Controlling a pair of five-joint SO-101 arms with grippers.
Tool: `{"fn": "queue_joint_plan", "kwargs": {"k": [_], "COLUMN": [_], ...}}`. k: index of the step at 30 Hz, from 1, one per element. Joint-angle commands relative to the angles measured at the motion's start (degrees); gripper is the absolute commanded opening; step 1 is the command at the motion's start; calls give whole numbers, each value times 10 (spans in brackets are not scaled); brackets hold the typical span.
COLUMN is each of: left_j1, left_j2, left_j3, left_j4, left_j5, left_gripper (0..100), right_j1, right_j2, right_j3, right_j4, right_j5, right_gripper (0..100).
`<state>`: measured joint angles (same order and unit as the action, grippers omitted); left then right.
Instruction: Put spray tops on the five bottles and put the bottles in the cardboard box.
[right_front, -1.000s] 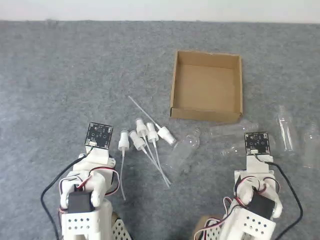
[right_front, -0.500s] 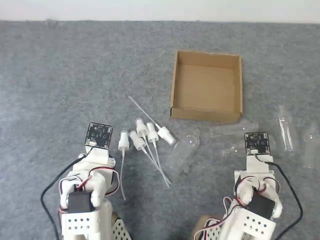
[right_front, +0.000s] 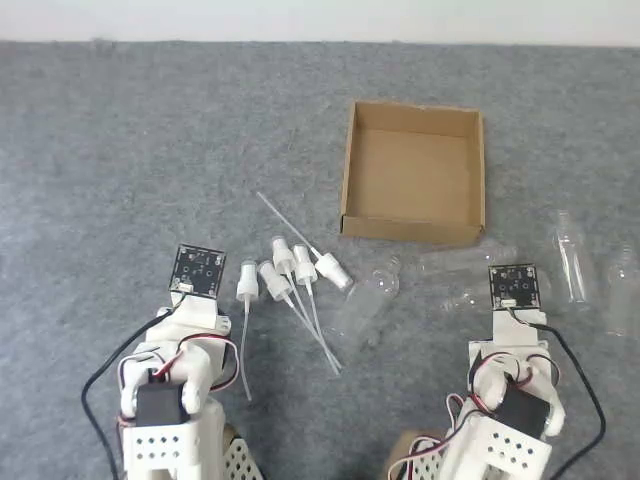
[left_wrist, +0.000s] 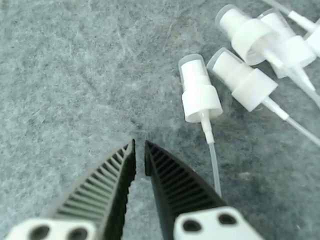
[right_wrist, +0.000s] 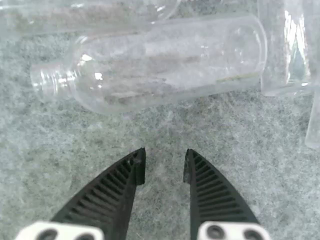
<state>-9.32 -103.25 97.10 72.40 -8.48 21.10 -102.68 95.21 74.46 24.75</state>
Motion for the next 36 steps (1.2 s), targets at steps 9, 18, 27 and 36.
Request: {"fn": "queue_joint_plan", "kwargs": {"k": [9, 18, 27, 36], "left_j1": [-2, -58, -66, -67], "left_j2": [-11, -11, -11, -11], "left_j3": [-6, -6, -6, -6], "left_j4": [0, -8, -8, -8], "left_j5": [-6, -186, -188, -188], "left_gripper": [27, 26, 26, 26], "right_j1": [-25, -50, -46, 44], "right_j2": [-3, -12, 42, 508], "right_j3": [13, -60, -364, -666], "right_j4": [4, -52, -17, -33], "right_j5": [8, 4, -18, -13], "right_gripper": [120, 121, 121, 172]}}
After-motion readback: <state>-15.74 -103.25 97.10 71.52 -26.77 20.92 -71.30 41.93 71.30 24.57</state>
